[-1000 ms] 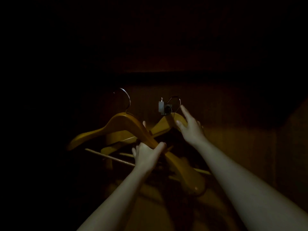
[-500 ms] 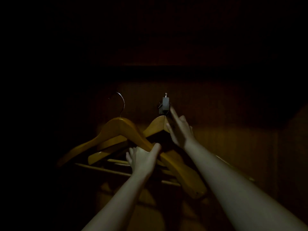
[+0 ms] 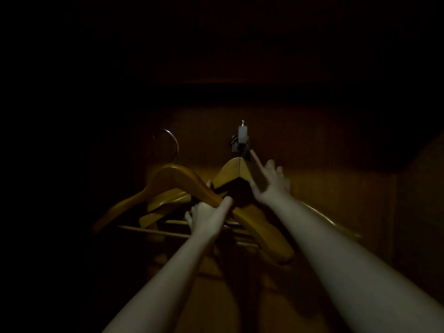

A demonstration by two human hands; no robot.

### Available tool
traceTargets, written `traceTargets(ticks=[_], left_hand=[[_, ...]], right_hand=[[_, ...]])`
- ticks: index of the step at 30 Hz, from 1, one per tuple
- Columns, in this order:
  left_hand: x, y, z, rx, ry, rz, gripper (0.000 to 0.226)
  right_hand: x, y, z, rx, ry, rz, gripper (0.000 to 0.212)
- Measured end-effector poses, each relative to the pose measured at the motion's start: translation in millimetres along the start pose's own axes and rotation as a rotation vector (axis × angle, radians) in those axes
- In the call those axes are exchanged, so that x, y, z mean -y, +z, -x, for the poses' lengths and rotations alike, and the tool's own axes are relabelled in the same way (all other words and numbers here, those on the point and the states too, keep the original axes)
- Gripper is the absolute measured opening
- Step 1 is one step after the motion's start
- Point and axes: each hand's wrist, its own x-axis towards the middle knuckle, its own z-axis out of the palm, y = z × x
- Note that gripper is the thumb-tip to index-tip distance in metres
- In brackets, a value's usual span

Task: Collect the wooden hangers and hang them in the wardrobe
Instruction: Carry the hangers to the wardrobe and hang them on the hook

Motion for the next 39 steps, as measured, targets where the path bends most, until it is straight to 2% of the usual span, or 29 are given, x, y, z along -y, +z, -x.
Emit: traceTargets(ticks=[2,4,6,9,11,14,18,21,23,25,28,30,33,36,39], left_hand=[[-5,-1,10,0.024,-0.004,0.023,0.077],[-4,0,17,0.000,-0.038,0.070,0.078],[-2,0,24,0.012,-0.078,0.153,0.073],[-12,0,48,0.024,-0.100,0.227,0.073],[-18,0,65,0.014,-0.106,0.244,0.063],[-18,6,86,0.055,-0.135,0.231,0.049],[-32,12,125,0.071,-0.127,0.183,0.066],[-46,10,159,0.181,-0.075,0.123,0.042],[-49,9,184,0.278,-0.095,0.030,0.044],[-50,6,209,0.289,-0.108,-0.057,0.048],[-46,-4,243,0.116,-0.020,-0.366,0.047],[-43,-14,259,-0.049,0.143,-0.579,0.042],[-36,-30,265,-0.231,0.313,-0.742,0.047],[-31,-40,258,-0.308,0.344,-0.861,0.064],[-38,-40,248,-0.288,0.396,-0.917,0.070]], right_hand=[[-3,2,15,-0.103,-0.040,-0.028,0.066],[-8,10,30,-0.183,-0.080,-0.124,0.047],[-11,12,50,-0.065,-0.125,-0.227,0.035],[-16,9,84,0.127,-0.253,-0.331,0.036],[-23,6,107,0.179,-0.309,-0.284,0.042],[-32,2,135,0.160,-0.336,-0.118,0.053],[-49,-2,166,0.040,-0.353,-0.045,0.047],[-64,-5,190,0.024,-0.355,0.009,0.045],[-73,-7,205,0.031,-0.348,0.008,0.044],[-82,-9,218,0.039,-0.338,0.004,0.043],[-98,-18,233,0.042,-0.304,-0.006,0.044],[-108,-28,241,0.043,-0.280,-0.018,0.046],[-122,-45,250,0.073,-0.244,-0.033,0.047],[-134,-59,258,0.129,-0.205,-0.083,0.046],[-143,-72,260,0.175,-0.166,-0.124,0.047]])
